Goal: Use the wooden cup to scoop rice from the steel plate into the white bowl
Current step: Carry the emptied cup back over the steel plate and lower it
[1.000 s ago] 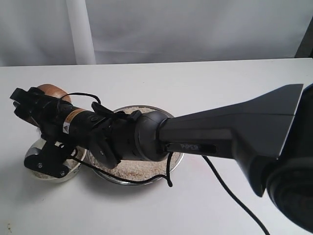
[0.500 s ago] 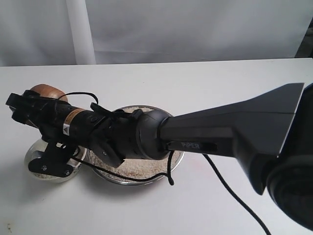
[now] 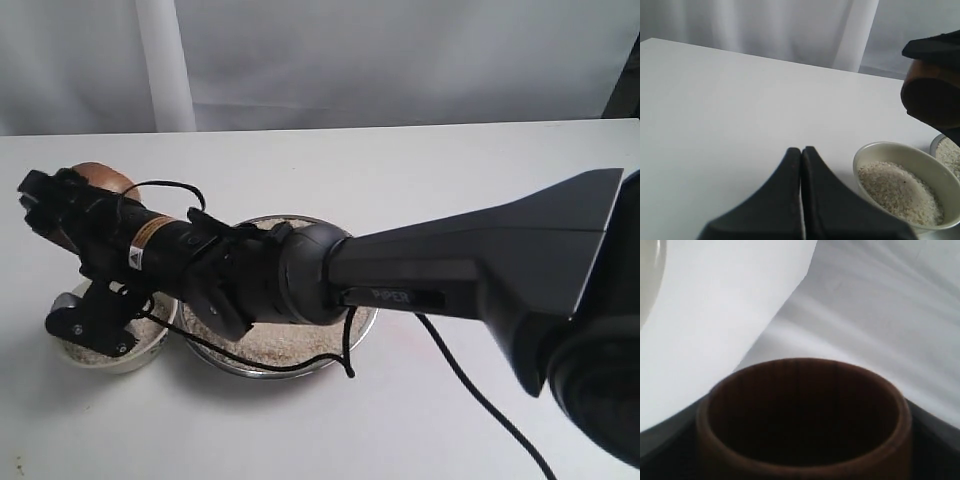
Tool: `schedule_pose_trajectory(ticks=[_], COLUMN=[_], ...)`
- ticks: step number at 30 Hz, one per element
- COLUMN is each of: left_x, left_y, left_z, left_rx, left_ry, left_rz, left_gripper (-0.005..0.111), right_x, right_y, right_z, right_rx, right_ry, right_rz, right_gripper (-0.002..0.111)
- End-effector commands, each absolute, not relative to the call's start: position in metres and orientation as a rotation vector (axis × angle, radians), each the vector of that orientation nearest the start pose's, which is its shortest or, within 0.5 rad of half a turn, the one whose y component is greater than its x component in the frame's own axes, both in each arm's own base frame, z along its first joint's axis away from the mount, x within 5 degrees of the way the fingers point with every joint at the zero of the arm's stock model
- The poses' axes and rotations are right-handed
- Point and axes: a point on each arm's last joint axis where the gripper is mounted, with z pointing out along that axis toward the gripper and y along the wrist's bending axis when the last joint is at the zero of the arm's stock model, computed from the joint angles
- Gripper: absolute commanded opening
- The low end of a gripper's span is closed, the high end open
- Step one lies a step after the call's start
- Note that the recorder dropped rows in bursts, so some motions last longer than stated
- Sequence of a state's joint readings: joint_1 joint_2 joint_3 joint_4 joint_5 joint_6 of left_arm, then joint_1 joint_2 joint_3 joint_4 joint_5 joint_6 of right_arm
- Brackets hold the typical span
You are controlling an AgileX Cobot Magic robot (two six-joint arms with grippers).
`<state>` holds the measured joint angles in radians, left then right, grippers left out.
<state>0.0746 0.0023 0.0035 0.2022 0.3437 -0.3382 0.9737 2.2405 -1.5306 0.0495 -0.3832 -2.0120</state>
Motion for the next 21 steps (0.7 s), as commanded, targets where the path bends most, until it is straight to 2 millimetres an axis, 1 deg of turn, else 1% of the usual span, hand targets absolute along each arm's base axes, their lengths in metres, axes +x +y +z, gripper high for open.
schedule_pose_trajectory(ticks=[1,5,11,13,14,16,19,21], left_x=[0.053,0.053,0.053,0.053,0.053,0.053,0.053,0.053], left_y=[0.010,0.010,0.010,0.010,0.010,0.010,0.010,0.010], left_z=[0.183,0.183,0.183,0.183,0.183,0.183,0.183,0.183], left_rx=[-0.248,-0.248,-0.248,-0.248,-0.248,-0.248,-0.248,-0.248], left_ry=[1.797,1.797,1.797,1.797,1.797,1.797,1.797,1.797], left_rz=[-0.001,-0.001,-0.001,-0.001,-0.001,-0.001,-0.001,-0.001], left_gripper=[0.000,0.000,0.000,0.000,0.000,0.000,0.000,0.000], right_x=[0.297,0.299,0.310,0.314,0.316,0.320,0.328,0.332], right_y=[0.402,0.376,0.328,0.313,0.307,0.296,0.288,0.290], right_z=[0.201,0.227,0.267,0.278,0.283,0.289,0.290,0.285], right_rx=[-1.861,-1.914,-1.960,-2.016,-2.040,-2.078,-2.088,-2.102], right_ry=[0.604,0.894,1.242,1.379,1.441,1.509,1.499,1.466], right_rz=[-0.442,-0.284,-0.229,-0.236,-0.259,-0.382,-0.593,-0.696], right_gripper=[0.000,0.000,0.000,0.000,0.000,0.000,0.000,0.000])
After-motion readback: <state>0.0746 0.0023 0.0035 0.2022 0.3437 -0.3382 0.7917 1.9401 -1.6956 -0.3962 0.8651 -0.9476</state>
